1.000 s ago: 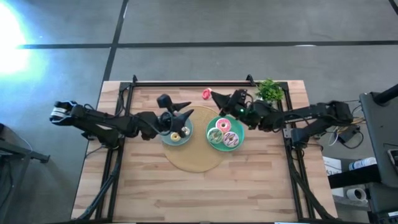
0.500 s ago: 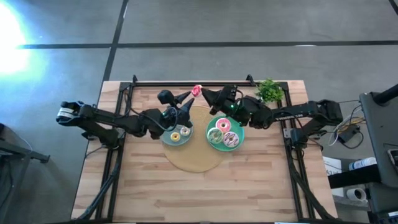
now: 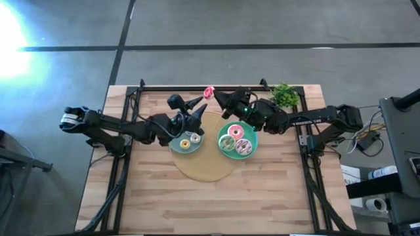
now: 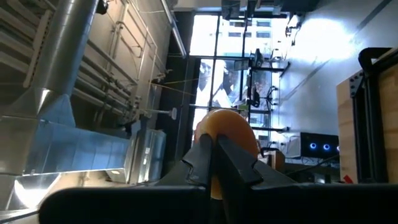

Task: Pick & Place donuts
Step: Put the small orange donut on the light blue plate

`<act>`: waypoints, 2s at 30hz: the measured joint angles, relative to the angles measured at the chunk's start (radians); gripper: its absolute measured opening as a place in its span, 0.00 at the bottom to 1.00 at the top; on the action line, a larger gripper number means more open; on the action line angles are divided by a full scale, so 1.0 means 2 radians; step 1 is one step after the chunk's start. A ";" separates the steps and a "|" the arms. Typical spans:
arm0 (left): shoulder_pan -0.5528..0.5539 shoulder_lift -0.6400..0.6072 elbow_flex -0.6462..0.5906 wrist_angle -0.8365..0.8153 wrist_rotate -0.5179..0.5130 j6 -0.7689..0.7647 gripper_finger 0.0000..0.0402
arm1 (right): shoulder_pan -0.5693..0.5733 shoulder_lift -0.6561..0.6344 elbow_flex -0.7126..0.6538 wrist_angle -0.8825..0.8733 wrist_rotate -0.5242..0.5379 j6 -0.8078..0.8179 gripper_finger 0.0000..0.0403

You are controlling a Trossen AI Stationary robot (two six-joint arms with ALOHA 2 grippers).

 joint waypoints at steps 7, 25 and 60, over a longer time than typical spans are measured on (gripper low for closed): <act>0.018 0.000 0.000 0.014 -0.001 -0.011 0.32 | 0.001 0.001 0.001 -0.003 -0.001 0.003 0.03; 0.033 0.005 0.000 0.019 0.022 -0.016 0.32 | 0.000 0.001 0.000 -0.015 -0.009 0.021 0.03; 0.035 0.002 0.000 -0.032 -0.028 0.006 0.01 | -0.002 -0.009 -0.003 -0.039 -0.064 -0.056 0.20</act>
